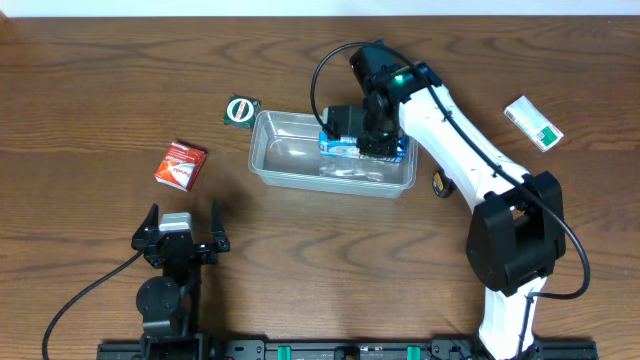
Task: Pack container
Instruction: 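Carry the blue box over the container and lower it inside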
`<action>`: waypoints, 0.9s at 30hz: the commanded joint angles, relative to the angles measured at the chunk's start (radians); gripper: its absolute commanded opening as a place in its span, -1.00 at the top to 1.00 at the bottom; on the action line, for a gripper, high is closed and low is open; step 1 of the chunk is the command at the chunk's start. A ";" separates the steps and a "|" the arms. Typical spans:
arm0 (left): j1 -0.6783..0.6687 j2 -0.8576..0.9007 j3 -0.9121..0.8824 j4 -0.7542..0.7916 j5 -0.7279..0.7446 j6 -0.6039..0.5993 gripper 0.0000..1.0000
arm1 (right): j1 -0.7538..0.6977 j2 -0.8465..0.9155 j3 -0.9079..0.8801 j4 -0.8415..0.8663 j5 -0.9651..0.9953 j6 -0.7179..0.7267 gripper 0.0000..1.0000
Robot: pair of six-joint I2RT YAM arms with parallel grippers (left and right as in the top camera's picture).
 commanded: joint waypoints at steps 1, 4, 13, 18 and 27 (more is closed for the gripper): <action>-0.004 0.000 -0.018 -0.037 -0.027 0.018 -0.96 | 0.029 0.005 0.005 -0.020 -0.011 0.044 0.55; -0.004 0.000 -0.018 -0.037 -0.027 0.018 -0.96 | 0.058 0.000 0.006 -0.040 -0.011 0.068 0.52; -0.004 0.000 -0.018 -0.037 -0.027 0.018 -0.96 | 0.142 -0.075 0.027 -0.053 0.100 0.134 0.44; -0.004 0.000 -0.018 -0.037 -0.027 0.018 -0.96 | 0.138 -0.150 0.050 -0.042 0.187 0.274 0.27; -0.004 0.000 -0.018 -0.037 -0.027 0.018 -0.96 | -0.023 -0.217 0.052 -0.108 0.197 0.542 -0.07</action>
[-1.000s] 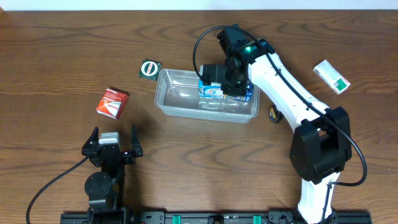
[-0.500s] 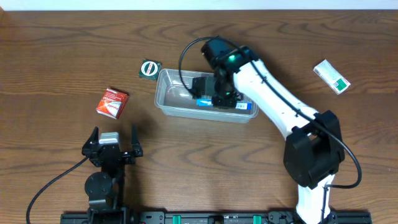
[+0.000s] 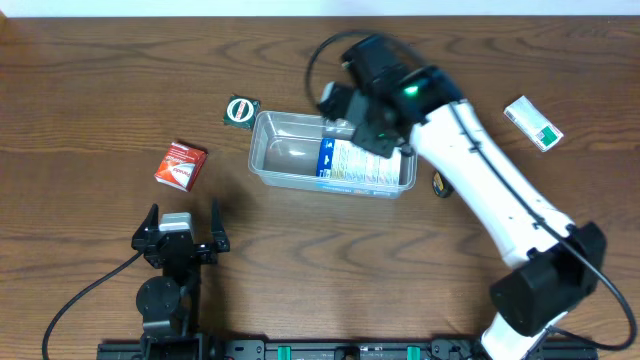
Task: Pack container
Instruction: 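Carry the blue box over the container and lower it inside, then move the right gripper to the white-green sachet packet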
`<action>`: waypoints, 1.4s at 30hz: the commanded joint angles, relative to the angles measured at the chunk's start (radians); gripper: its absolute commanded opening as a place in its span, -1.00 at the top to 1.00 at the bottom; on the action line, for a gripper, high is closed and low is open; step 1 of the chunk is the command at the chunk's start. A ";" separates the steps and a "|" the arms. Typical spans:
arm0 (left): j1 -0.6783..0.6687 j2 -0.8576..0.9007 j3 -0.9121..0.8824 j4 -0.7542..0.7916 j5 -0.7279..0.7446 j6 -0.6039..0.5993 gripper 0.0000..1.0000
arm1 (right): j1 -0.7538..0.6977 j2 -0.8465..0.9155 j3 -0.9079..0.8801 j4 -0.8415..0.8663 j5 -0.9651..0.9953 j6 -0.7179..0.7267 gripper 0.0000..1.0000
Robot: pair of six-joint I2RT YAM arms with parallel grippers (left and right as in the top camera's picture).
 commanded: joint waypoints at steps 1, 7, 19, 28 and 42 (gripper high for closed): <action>-0.004 0.000 -0.018 -0.037 -0.027 0.018 -0.96 | -0.095 -0.011 0.012 -0.048 0.008 0.172 -0.08; -0.004 0.000 -0.018 -0.037 -0.027 0.018 -0.96 | -0.250 -0.011 0.012 -0.165 -0.137 0.289 -0.07; -0.004 0.000 -0.018 -0.037 -0.027 0.018 -0.96 | -0.517 -0.008 0.010 -0.035 -0.132 0.328 -0.33; -0.004 0.000 -0.018 -0.037 -0.027 0.018 -0.96 | -0.745 0.066 -0.007 0.177 -0.137 0.160 -0.43; -0.004 0.000 -0.018 -0.037 -0.027 0.018 -0.96 | -0.834 0.302 -0.007 0.264 -0.140 -0.049 -0.60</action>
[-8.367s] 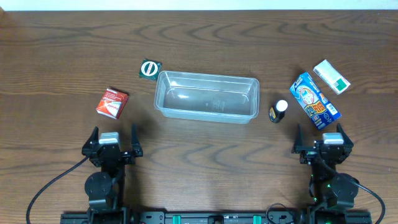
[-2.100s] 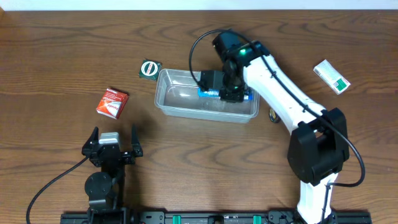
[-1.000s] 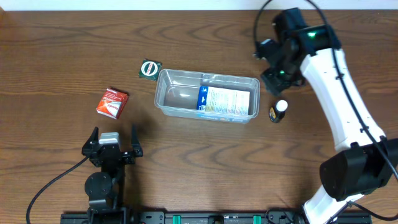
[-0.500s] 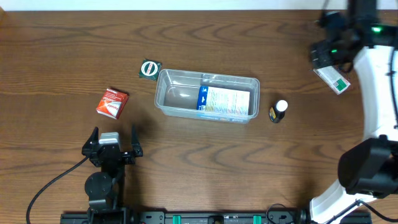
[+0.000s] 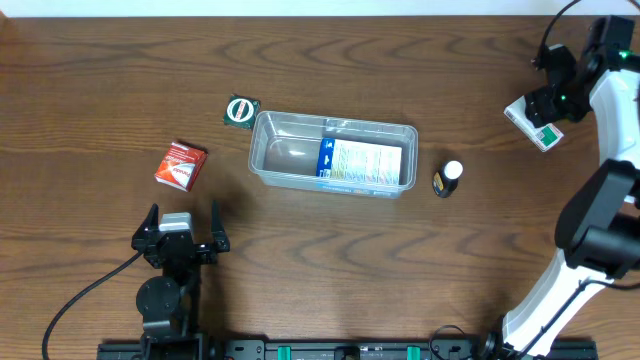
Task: Pack container
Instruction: 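Move the right gripper to the white-green sachet packet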
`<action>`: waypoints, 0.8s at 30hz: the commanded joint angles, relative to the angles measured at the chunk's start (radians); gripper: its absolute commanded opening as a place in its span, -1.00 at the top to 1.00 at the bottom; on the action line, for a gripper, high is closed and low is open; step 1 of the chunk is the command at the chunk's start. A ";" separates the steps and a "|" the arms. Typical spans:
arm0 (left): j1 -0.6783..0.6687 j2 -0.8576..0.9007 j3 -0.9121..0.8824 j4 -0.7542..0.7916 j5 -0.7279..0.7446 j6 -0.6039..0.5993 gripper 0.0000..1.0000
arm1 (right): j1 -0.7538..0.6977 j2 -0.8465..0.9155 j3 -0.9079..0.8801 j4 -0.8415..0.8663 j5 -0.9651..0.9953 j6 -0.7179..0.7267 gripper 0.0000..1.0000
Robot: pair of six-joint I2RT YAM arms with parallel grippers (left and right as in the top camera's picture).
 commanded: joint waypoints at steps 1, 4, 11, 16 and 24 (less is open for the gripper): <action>-0.004 0.000 -0.018 -0.037 -0.027 0.018 -0.96 | -0.011 0.051 -0.005 0.026 -0.008 -0.060 -0.62; -0.004 0.000 -0.018 -0.037 -0.027 0.018 -0.96 | -0.011 0.084 -0.005 0.052 -0.017 -0.092 -0.68; -0.004 0.000 -0.018 -0.037 -0.027 0.018 -0.96 | -0.011 0.148 -0.005 0.090 -0.034 -0.136 -0.74; -0.004 0.000 -0.018 -0.037 -0.027 0.018 -0.96 | -0.011 0.169 -0.005 0.096 -0.034 -0.136 -0.76; -0.004 0.000 -0.018 -0.037 -0.027 0.018 -0.96 | -0.011 0.191 -0.005 0.096 -0.034 -0.136 -0.68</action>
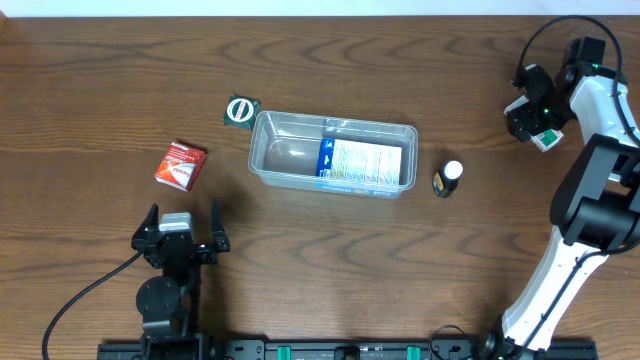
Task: Pack container
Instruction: 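Move the right gripper to the white-green sachet packet, then grasp the white-green sachet with the right gripper and lift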
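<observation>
A clear plastic container (290,160) sits mid-table with a blue and white packet (362,163) lying in its right half. My right gripper (527,120) is at the far right edge, down over a white and green box (545,139); only a corner of the box shows, and the fingers are hidden by the wrist. A red box (180,165) lies left of the container, and a round green and white item (240,110) lies by its upper left corner. A small dark bottle with a white cap (449,178) stands to its right. My left gripper (182,218) rests open near the front.
The right arm's base (590,215) stands at the right side, with its cable looping above the wrist. A black rail (330,350) runs along the front table edge.
My right gripper has shifted slightly left and down onto the white and green box, now covering most of it. The container, packet and left arm are unchanged.
My right gripper was in the container's right half with the blue and white packet. Then the packet lay flat in the container with the gripper just above it. Later the arm was at the far right by the white and green box, and now covers it.
</observation>
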`<action>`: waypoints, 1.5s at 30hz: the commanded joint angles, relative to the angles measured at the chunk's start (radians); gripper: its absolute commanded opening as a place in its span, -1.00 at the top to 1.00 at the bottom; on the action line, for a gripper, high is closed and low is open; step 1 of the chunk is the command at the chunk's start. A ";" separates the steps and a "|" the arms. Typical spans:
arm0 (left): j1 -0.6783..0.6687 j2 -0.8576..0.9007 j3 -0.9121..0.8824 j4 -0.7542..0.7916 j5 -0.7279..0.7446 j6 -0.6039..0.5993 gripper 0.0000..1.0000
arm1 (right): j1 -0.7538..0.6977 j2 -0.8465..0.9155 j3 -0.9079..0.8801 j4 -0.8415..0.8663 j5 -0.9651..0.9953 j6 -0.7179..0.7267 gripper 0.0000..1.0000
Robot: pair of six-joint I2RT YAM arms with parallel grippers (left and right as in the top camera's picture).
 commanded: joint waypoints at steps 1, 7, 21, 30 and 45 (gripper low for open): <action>-0.004 0.000 -0.018 -0.037 -0.027 0.017 -0.96 | -0.008 0.016 -0.002 0.000 -0.011 -0.009 -0.64; -0.004 0.000 -0.018 -0.037 -0.027 0.017 -0.96 | -0.008 0.016 -0.002 -0.015 -0.011 -0.005 -0.22; -0.004 0.000 -0.018 -0.037 -0.027 0.017 -0.96 | -0.003 0.000 0.018 -0.063 -0.006 0.080 0.24; -0.004 0.000 -0.018 -0.037 -0.027 0.017 -0.96 | 0.068 -0.108 0.178 -0.204 -0.010 0.088 0.24; -0.004 0.000 -0.018 -0.037 -0.027 0.017 -0.96 | 0.456 -0.357 0.256 -0.304 -0.209 0.056 0.31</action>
